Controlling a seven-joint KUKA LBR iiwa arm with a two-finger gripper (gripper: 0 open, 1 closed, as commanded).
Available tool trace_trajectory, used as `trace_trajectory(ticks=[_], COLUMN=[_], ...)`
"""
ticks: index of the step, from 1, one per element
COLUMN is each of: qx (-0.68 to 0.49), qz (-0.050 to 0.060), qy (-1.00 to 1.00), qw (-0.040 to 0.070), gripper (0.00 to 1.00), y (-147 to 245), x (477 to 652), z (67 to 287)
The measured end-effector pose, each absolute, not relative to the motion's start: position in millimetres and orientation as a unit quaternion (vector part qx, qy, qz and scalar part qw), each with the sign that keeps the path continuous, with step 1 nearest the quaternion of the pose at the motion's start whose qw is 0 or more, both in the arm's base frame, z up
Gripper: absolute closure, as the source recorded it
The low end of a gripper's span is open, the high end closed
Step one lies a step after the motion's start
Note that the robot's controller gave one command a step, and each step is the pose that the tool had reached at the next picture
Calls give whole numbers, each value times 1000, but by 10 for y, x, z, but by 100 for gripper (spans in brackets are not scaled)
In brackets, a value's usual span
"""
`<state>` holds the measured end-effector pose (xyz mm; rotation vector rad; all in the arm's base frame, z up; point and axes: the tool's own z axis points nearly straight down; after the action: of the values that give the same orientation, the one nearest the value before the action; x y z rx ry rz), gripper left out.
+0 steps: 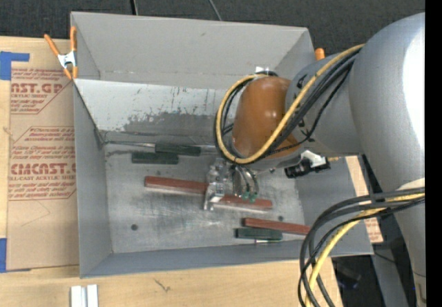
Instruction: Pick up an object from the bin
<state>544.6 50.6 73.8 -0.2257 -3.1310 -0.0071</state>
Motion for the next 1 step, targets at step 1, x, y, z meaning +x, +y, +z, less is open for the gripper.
trace_trajectory(ticks=[1], qx=[-72], qz=[-1], qy=[-997], qw=[2], gripper=[100], y=[502], x=[5429], z=[811])
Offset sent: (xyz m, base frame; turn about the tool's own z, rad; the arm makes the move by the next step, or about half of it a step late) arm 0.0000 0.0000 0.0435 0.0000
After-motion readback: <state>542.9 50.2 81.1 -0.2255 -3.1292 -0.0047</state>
